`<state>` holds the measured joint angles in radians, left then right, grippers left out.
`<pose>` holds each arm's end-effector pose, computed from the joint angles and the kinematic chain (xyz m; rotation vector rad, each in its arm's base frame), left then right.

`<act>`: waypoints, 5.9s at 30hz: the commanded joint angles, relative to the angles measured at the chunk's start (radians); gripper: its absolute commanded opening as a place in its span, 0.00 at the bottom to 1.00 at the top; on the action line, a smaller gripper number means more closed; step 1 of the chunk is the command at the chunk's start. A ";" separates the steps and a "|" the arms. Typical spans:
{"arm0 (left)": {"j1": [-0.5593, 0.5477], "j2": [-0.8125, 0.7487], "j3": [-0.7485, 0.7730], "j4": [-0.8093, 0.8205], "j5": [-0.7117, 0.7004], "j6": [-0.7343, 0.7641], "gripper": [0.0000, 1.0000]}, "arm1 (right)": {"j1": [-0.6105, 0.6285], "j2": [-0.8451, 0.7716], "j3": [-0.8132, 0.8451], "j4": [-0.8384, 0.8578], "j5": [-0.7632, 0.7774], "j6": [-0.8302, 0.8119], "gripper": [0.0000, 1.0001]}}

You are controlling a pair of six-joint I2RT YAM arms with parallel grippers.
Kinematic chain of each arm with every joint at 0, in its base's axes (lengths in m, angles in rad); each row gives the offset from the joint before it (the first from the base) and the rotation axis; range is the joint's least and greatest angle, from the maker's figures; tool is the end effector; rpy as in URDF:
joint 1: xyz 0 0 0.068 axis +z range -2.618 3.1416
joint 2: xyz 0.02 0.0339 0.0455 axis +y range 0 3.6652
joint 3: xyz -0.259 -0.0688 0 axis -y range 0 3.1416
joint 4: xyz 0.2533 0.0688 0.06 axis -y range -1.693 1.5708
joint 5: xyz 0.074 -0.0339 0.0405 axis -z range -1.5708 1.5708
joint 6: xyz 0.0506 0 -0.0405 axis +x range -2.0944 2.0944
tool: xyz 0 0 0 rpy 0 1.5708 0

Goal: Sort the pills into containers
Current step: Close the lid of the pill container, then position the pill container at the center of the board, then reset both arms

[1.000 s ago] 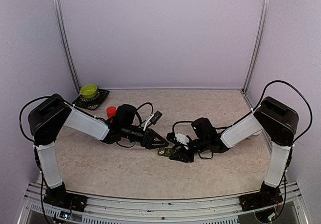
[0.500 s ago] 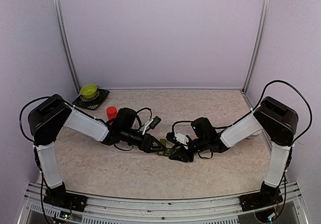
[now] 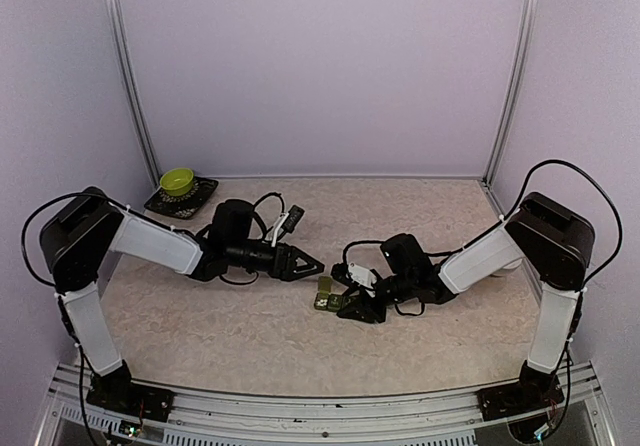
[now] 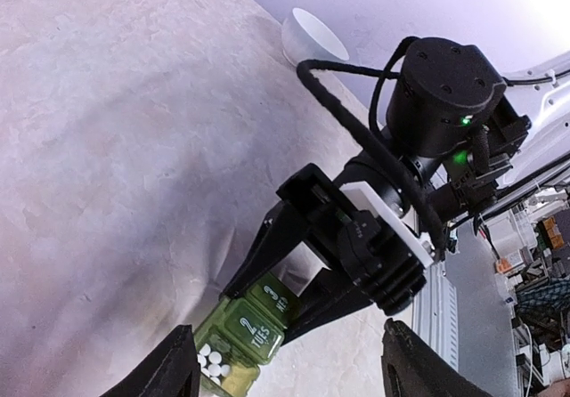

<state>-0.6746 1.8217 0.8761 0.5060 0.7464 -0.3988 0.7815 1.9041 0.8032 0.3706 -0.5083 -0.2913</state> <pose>0.2767 -0.2653 0.1468 0.8122 2.0246 -1.3995 0.2389 0.2717 0.0807 -1.4136 1.8519 0.8341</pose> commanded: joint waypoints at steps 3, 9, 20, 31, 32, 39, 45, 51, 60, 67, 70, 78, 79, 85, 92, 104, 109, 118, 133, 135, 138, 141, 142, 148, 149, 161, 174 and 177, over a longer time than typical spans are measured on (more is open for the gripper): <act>0.000 0.119 0.082 0.006 -0.003 -0.010 0.68 | 0.012 0.025 0.001 -0.059 -0.007 0.008 0.22; -0.004 0.178 0.129 0.018 0.042 -0.021 0.68 | 0.013 0.029 0.003 -0.062 -0.009 0.008 0.22; -0.037 0.145 0.117 -0.049 0.112 0.051 0.67 | 0.013 0.039 0.011 -0.064 -0.007 0.008 0.21; -0.057 0.094 0.054 -0.105 0.041 0.071 0.65 | 0.013 0.040 0.013 -0.071 -0.002 0.009 0.21; -0.059 0.095 0.053 -0.117 0.032 0.073 0.65 | 0.013 0.040 0.014 -0.071 -0.002 0.010 0.21; -0.075 0.129 0.077 -0.202 0.001 0.107 0.65 | 0.012 0.041 0.014 -0.074 0.000 0.010 0.21; -0.076 0.132 0.073 -0.209 -0.016 0.098 0.63 | 0.013 0.040 0.016 -0.078 0.001 0.010 0.20; -0.085 0.149 0.084 -0.239 -0.018 0.108 0.60 | 0.013 0.043 0.017 -0.082 0.001 0.010 0.20; -0.127 0.148 0.093 -0.297 -0.030 0.118 0.53 | 0.013 0.043 0.021 -0.087 0.007 0.010 0.19; -0.106 0.156 0.014 -0.214 -0.031 0.082 0.50 | 0.013 0.041 0.021 -0.085 0.008 0.009 0.18; -0.072 0.182 -0.015 -0.139 0.005 0.040 0.47 | 0.013 0.041 0.019 -0.087 0.007 0.012 0.18; -0.097 0.214 -0.022 -0.102 0.018 0.035 0.46 | 0.012 0.035 0.019 -0.089 0.011 0.012 0.18; -0.099 0.213 -0.023 -0.102 0.016 0.035 0.46 | 0.013 0.034 0.018 -0.090 0.010 0.011 0.18; -0.070 0.144 -0.022 -0.072 -0.011 -0.007 0.55 | 0.013 0.029 0.019 -0.089 0.007 0.013 0.18; -0.045 -0.048 0.028 -0.121 -0.099 -0.003 0.98 | 0.013 0.015 0.017 -0.084 0.020 0.014 0.19; -0.051 -0.434 -0.152 -0.203 -0.283 -0.064 0.99 | -0.021 0.032 0.123 -0.154 0.096 -0.078 0.18; -0.096 -0.591 -0.197 -0.287 -0.356 -0.068 0.99 | -0.060 0.099 0.279 -0.278 0.087 -0.207 0.20; -0.168 -0.791 -0.315 -0.328 -0.412 -0.124 0.99 | -0.137 0.238 0.521 -0.474 -0.068 -0.362 0.31; -0.186 -0.867 -0.350 -0.343 -0.452 -0.143 0.99 | -0.143 0.262 0.585 -0.554 0.011 -0.388 0.77; -0.188 -0.867 -0.351 -0.339 -0.461 -0.141 0.99 | -0.145 0.234 0.579 -0.556 0.032 -0.377 0.86; -0.192 -0.882 -0.348 -0.345 -0.500 -0.127 0.99 | -0.145 0.169 0.557 -0.557 0.099 -0.337 1.00; -0.192 -0.910 -0.322 -0.398 -0.571 -0.085 0.99 | -0.145 0.038 0.505 -0.541 0.195 -0.223 1.00; -0.192 -0.921 -0.309 -0.422 -0.601 -0.068 0.99 | -0.145 -0.016 0.479 -0.535 0.215 -0.178 1.00; -0.192 -0.974 -0.220 -0.567 -0.863 0.016 0.99 | -0.145 -0.431 0.225 -0.457 0.389 0.168 1.00; -0.192 -0.979 -0.208 -0.590 -0.917 0.022 0.99 | -0.145 -0.497 0.199 -0.471 0.447 0.224 1.00; -0.186 -1.153 -0.229 -0.712 -1.435 0.026 0.99 | -0.145 -1.121 -0.080 -0.691 0.890 0.558 1.00; -0.159 -1.299 -0.293 -0.748 -1.441 0.037 0.99 | -0.145 -1.163 -0.081 -0.737 0.991 0.529 1.00; -0.158 -1.307 -0.291 -0.768 -1.438 0.035 0.99 | -0.145 -1.183 -0.087 -0.730 0.985 0.518 1.00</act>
<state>-0.8410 0.5293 0.5884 -0.2237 -0.6716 -0.3622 0.6392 0.7456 0.7277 -0.3565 0.4538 0.2333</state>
